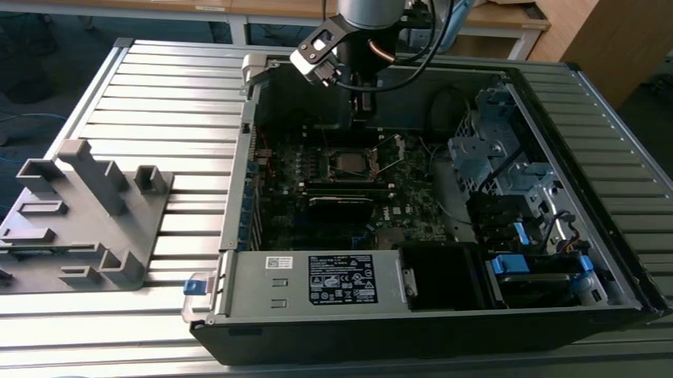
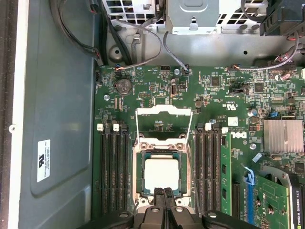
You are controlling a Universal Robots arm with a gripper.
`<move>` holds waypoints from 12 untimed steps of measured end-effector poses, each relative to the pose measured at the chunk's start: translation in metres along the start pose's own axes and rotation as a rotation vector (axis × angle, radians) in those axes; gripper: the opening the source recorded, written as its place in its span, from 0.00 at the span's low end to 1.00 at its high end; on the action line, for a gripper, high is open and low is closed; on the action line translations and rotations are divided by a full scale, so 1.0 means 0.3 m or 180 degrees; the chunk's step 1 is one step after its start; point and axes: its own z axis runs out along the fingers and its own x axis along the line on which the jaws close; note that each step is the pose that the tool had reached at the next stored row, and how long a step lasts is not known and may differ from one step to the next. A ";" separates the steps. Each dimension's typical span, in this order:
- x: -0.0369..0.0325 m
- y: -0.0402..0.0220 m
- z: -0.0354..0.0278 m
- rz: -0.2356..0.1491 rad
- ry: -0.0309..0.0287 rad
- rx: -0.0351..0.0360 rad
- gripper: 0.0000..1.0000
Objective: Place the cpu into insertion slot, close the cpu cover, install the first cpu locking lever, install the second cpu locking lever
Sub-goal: 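Place the cpu into insertion slot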
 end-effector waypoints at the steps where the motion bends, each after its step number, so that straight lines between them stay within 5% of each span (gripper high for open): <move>1: 0.000 0.000 0.000 0.0000 0.0000 0.0003 0.11; 12: 0.000 0.000 0.007 0.0000 0.0000 0.0010 0.11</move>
